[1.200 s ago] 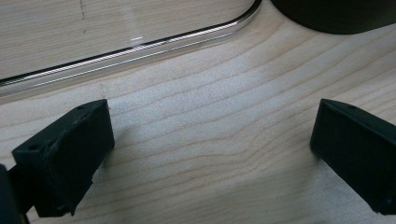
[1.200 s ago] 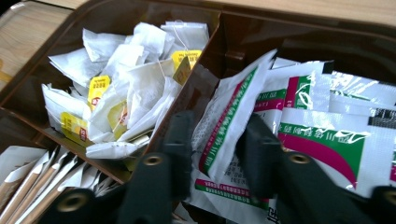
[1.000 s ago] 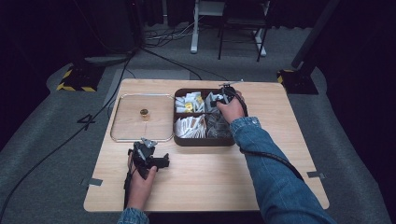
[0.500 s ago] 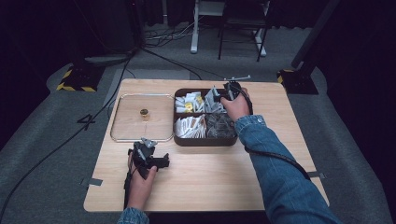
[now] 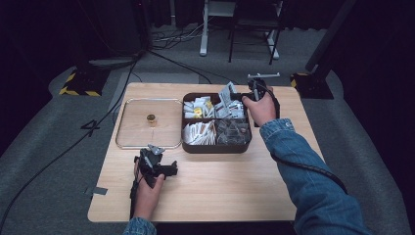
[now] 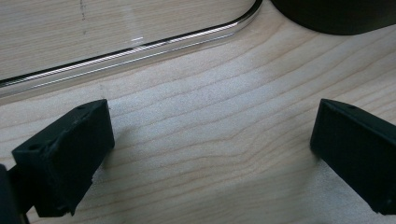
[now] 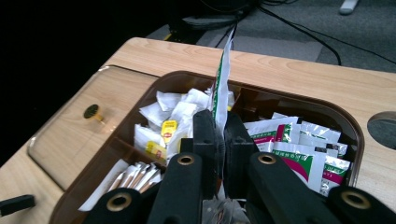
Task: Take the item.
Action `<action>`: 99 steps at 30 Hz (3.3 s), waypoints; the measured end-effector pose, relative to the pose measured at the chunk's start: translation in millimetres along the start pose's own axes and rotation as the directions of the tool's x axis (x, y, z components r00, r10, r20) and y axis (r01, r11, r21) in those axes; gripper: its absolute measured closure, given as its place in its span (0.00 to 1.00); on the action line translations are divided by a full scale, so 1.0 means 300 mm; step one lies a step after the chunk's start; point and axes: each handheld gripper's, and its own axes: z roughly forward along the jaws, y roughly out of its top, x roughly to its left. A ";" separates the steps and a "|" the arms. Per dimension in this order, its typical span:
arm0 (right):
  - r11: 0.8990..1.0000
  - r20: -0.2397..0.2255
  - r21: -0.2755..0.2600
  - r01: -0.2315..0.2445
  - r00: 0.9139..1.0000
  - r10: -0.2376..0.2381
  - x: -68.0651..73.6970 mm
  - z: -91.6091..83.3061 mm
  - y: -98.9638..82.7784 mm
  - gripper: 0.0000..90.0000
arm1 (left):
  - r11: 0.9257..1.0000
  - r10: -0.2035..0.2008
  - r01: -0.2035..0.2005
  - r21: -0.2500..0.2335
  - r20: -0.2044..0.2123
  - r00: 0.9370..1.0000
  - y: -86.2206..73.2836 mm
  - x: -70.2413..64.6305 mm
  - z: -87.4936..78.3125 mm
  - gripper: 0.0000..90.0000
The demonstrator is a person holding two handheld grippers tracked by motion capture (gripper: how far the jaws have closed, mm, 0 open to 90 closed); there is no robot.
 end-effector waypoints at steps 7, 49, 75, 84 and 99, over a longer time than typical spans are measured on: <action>0.999 -0.043 -0.031 0.009 0.999 -0.010 0.011 -0.093 -0.009 0.96 | 1.000 -0.001 0.001 -0.002 0.001 1.000 0.000 0.000 0.000 0.00; 0.982 0.225 -0.016 -0.187 0.957 0.186 -0.406 -0.351 -0.210 0.96 | 1.000 -0.006 0.006 0.001 -0.008 1.000 0.010 0.000 0.008 0.00; 0.959 0.313 0.092 -0.267 0.922 0.227 -0.532 -0.308 -0.331 0.96 | 1.000 -0.007 0.007 0.000 -0.008 1.000 0.010 -0.001 0.008 0.00; 0.940 0.292 0.112 -0.323 0.915 0.279 -0.545 -0.292 -0.346 0.95 | 1.000 -0.007 0.007 0.000 -0.008 1.000 0.010 -0.001 0.008 0.00; 0.948 0.286 0.034 -0.316 0.912 0.294 -0.577 -0.278 -0.371 0.57 | 1.000 -0.007 0.007 0.000 -0.008 1.000 0.010 -0.001 0.008 0.00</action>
